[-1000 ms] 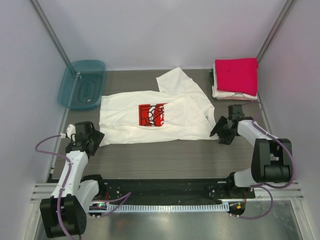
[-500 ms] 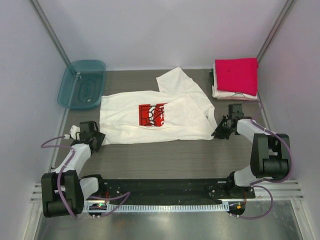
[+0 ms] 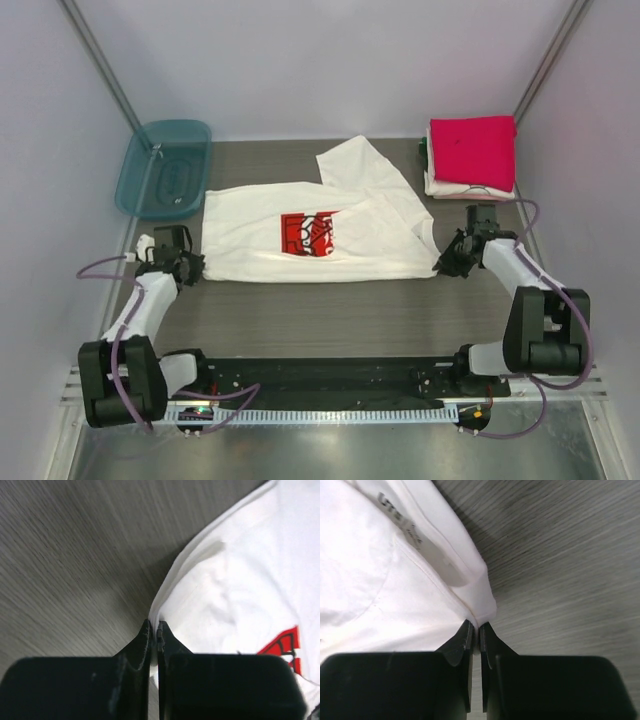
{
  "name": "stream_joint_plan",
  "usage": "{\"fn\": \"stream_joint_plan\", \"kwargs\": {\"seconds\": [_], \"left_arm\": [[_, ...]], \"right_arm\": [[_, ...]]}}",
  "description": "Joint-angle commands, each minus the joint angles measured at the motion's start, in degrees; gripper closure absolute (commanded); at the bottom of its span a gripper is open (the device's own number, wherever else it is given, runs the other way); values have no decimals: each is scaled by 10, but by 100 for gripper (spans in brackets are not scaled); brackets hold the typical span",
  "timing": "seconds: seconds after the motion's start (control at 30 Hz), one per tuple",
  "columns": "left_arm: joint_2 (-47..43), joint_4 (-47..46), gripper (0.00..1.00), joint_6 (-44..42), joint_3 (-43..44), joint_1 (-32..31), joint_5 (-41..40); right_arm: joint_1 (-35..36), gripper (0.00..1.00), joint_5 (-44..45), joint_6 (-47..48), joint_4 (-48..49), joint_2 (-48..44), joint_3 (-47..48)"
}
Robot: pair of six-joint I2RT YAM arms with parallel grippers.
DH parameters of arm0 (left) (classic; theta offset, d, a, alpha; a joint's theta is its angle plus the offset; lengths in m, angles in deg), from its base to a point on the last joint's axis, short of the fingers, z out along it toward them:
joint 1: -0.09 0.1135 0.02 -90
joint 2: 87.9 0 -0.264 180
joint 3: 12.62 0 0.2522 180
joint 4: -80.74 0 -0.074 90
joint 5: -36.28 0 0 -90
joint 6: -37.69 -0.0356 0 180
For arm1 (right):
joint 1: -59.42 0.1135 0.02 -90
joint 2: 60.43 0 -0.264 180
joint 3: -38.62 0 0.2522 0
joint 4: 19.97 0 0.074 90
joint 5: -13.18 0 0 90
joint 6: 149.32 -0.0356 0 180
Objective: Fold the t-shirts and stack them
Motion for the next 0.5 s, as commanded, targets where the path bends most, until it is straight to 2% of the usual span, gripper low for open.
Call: {"fn": "stream_joint_plan", "kwargs": {"seconds": [0.0, 0.1, 0.2, 0.33, 0.47], "left_arm": [[-59, 118, 100, -59, 71, 2, -65], [-99, 187, 100, -75, 89, 2, -76], [-162, 223, 100, -70, 62, 2, -76], [-250, 278, 98, -24, 22, -3, -67], [-307, 327, 89, 35, 20, -6, -40]], "right_arm": [[-16, 99, 48, -4, -62, -79, 38], [-16, 99, 48, -15, -90, -116, 26], [-16, 99, 39, -36, -103, -155, -12], [-16, 99, 34, -63, -124, -215, -69], [-15, 99, 53, -102, -160, -297, -81]]}}
